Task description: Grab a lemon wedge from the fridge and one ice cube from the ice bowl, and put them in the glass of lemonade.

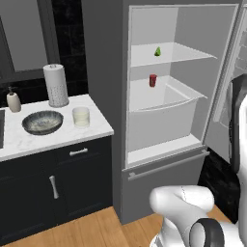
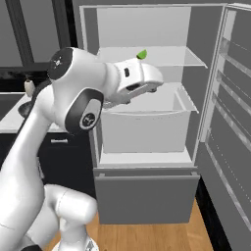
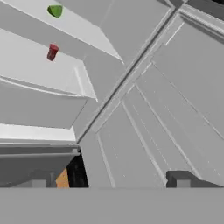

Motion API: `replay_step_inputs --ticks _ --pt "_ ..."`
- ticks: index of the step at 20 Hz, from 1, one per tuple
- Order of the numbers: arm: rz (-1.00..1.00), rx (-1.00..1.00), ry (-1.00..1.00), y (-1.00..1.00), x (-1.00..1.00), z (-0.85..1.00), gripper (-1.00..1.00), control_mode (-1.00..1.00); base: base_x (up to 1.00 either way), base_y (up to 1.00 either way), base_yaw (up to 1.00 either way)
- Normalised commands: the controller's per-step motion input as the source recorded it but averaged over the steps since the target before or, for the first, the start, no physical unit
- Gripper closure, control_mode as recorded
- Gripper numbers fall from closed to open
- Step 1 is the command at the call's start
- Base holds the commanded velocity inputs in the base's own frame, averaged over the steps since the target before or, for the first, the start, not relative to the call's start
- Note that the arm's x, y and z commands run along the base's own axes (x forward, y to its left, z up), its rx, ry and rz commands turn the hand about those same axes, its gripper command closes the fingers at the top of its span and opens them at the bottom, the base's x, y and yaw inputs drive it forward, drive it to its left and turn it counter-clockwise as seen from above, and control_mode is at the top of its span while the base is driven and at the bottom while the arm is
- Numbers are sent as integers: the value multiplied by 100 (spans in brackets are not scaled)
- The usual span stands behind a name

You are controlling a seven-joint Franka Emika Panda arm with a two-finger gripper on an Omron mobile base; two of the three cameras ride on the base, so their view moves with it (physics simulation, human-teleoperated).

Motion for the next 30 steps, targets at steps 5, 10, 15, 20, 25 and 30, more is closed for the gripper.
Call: replay_step_inputs --ticks 5,10,15,20,25,30 --pt "-58 29 4 23 -48 -19 -100 -100 0 0 0" --pt "-3 27 7 0 -31 0 -100 -100 0 0 0" --pt "2 49 0 27 -15 -47 -100 -100 0 0 0" --pt "8 39 -10 45 -23 -48 -100 -100 0 0 0" --pt "8 20 -15 45 -41 -6 -100 -100 0 0 0" --pt "1 0 -13 21 -51 16 -100 -100 0 0 0"
